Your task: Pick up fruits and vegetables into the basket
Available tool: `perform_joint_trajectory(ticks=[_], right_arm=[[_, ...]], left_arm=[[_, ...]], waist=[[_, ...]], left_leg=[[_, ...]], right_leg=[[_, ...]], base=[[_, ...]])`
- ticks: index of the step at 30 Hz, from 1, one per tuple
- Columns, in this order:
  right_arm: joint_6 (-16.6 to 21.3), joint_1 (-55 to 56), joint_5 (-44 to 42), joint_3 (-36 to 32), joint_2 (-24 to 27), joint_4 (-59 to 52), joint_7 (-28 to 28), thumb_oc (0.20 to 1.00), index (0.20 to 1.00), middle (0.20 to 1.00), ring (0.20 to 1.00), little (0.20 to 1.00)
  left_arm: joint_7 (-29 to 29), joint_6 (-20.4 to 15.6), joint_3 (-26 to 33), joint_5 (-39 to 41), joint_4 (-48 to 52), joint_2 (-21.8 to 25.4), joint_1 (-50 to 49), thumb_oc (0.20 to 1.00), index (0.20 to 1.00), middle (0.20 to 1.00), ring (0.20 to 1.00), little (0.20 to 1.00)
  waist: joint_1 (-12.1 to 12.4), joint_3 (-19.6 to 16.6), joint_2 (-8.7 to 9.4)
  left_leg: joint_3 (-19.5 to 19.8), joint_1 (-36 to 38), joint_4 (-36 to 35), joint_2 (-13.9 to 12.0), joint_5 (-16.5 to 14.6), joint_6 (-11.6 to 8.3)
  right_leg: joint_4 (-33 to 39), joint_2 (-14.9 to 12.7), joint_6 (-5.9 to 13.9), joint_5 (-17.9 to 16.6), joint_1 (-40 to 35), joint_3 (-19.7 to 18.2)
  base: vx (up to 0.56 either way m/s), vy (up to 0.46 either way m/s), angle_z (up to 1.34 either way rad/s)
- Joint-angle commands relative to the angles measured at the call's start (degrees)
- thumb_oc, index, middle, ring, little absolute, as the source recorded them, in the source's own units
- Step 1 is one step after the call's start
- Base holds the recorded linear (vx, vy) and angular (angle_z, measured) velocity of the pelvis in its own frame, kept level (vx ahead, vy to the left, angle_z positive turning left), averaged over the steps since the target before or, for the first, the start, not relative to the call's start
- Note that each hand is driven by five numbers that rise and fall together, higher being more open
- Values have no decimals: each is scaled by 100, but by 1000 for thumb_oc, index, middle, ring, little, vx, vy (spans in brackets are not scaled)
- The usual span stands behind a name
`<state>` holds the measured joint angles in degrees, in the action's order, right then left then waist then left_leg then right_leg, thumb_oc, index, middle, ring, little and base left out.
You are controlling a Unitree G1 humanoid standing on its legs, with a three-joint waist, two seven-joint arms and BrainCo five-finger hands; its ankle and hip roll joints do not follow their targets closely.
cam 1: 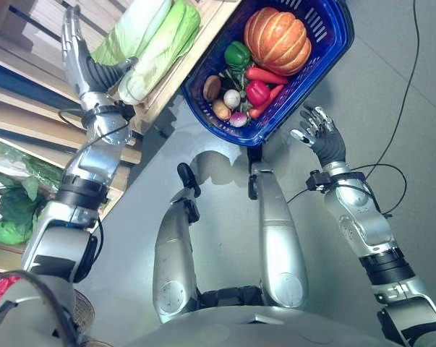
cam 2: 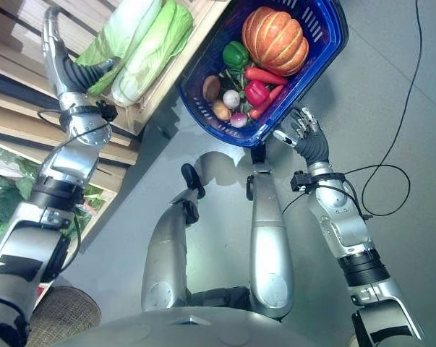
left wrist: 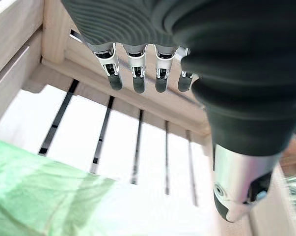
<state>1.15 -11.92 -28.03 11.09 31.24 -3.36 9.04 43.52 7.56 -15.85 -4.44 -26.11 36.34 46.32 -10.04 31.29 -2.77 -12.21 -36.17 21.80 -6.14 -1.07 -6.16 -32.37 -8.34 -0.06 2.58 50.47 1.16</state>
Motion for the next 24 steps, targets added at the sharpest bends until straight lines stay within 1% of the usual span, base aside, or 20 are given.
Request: perform_joint_trajectory(ticks=[1,2,4,5,7,9,13,16,19,21,24], right_arm=[[29,201,-11,-34,222,-472,-94,1000,1000,1000,1000,1000],[21,203,-14,-32,227,-467,-94,1000,1000,1000,1000,1000],[-4,215,-43,4,275,-458,-102,1000,1000,1000,1000,1000],[-4,212,-43,2,274,-457,-102,1000,1000,1000,1000,1000],[-22,219,-53,20,308,-376,-163,1000,1000,1000,1000,1000],[-36,215,-69,45,326,-367,-165,1000,1000,1000,1000,1000],[-22,147,-245,154,300,-253,-203,1000,1000,1000,1000,1000],[-63,110,-316,202,323,-262,-227,1000,1000,1000,1000,1000],[-29,61,-310,248,331,-213,-249,1000,1000,1000,1000,1000],[-64,14,-277,283,311,-197,-241,1000,1000,1000,1000,1000],[-94,-71,-282,328,302,-167,-206,1000,1000,1000,1000,1000]], left_arm=[[322,105,133,200,-309,282,110,1000,1000,1000,1000,1000],[336,153,129,171,-343,281,124,1000,1000,1000,1000,1000],[528,265,59,406,-778,359,330,1000,1000,1000,1000,1000],[530,262,53,410,-787,359,340,1000,1000,1000,1000,1000],[631,305,120,778,-1260,409,542,1000,1000,1000,1000,1000],[660,331,132,901,-1422,432,609,1000,1000,1000,1000,1000],[519,553,31,928,-1948,588,918,1000,1000,1000,1000,1000],[408,647,-73,961,-2157,649,1013,1000,1000,1000,1000,1000],[308,751,-133,1132,-2353,636,1072,1000,1000,1000,1000,1000],[228,889,-174,1205,-2461,588,1095,1000,1000,1000,1000,1000],[183,1028,-247,1191,-2606,533,1142,1000,1000,1000,1000,1000]], waist=[[-318,-150,-188],[-323,-150,-192],[-393,-150,-193],[-390,-150,-192],[-466,-150,-185],[-495,-150,-176],[-569,-150,-156],[-601,-150,-169],[-629,-150,-187],[-644,-150,-186],[-646,-150,-166]], left_leg=[[57,-508,145,149,-38,156],[54,-510,149,152,-41,156],[42,-604,214,166,-70,162],[41,-609,216,166,-71,162],[15,-674,302,178,-119,165],[2,-703,340,177,-144,162],[-35,-784,393,181,-183,154],[-62,-864,429,180,-204,149],[-80,-920,438,188,-219,146],[-83,-950,447,196,-232,141],[-91,-1025,466,192,-229,138]], right_leg=[[-459,238,276,789,18,103],[-457,238,276,788,22,95],[-446,250,272,753,127,14],[-447,250,272,753,132,12],[-434,255,273,718,210,-65],[-424,256,279,707,240,-94],[-327,249,299,623,315,-171],[-336,259,297,610,412,-215],[-353,283,299,610,493,-256],[-345,295,302,606,524,-273],[-324,305,303,574,594,-277]], base=[[46,133,-9],[48,140,-10],[31,118,-8],[31,125,-5],[35,123,-5],[20,74,-7],[11,65,-3],[11,69,-3],[6,68,-8],[11,47,-7],[2,13,-2]])
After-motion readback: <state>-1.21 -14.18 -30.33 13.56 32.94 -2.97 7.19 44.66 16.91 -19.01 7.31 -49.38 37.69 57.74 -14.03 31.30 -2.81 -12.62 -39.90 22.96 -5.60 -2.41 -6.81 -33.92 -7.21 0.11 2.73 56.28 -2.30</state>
